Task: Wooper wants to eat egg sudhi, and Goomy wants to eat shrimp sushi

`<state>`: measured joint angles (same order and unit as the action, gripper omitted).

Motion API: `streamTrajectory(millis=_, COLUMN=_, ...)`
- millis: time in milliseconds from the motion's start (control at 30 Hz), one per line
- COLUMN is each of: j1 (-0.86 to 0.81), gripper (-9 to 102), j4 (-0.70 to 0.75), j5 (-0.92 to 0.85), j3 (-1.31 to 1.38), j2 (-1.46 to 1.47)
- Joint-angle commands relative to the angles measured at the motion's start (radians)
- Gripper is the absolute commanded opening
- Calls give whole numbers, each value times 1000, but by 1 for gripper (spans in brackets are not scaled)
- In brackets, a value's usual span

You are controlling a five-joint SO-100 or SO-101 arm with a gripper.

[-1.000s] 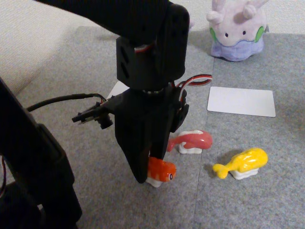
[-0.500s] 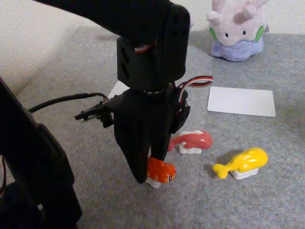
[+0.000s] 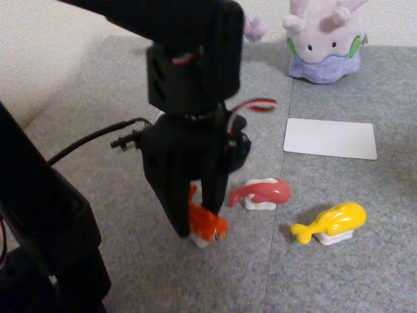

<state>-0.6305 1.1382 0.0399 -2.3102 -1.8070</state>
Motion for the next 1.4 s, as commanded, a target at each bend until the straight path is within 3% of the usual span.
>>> streamTrajectory(millis=0, j1=49, gripper=6, j4=0, j5=103, j3=31, j2=-91)
streamTrajectory(millis=133, j1=132, gripper=6, j4=-12, j5=305, j3=32, j2=-183)
streamTrajectory(millis=333, j1=236, gripper=3, j4=-141, j5=604, j3=32, j2=-235)
streamTrajectory(millis=567, j1=239, gripper=6, j4=-146, j5=723, j3=104, j2=-232)
streamTrajectory(millis=767, j1=238, gripper=7, j4=-38, j5=827, j3=293, j2=-190)
streamTrajectory(millis=1000, j1=179, gripper=7, j4=71, j5=899, j3=601, j2=58)
streamTrajectory(millis=1367, j1=26, gripper=7, j4=112, j5=877, j3=1112, j2=491)
